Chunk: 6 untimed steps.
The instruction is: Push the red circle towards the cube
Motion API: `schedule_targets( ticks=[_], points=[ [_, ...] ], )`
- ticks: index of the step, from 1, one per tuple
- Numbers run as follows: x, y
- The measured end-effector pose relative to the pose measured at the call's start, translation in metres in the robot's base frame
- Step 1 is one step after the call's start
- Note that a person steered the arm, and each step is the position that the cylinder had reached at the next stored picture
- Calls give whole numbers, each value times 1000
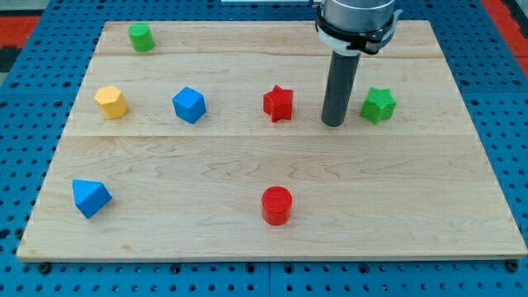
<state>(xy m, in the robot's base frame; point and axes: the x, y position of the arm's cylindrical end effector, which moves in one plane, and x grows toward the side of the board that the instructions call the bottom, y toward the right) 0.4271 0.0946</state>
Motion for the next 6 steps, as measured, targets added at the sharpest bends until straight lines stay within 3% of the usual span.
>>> schedule_targets(
  ticks=[2,3,5,6],
  points=[
    [107,-7],
    [145,-58],
    [182,-165],
    [170,-170]
  ],
)
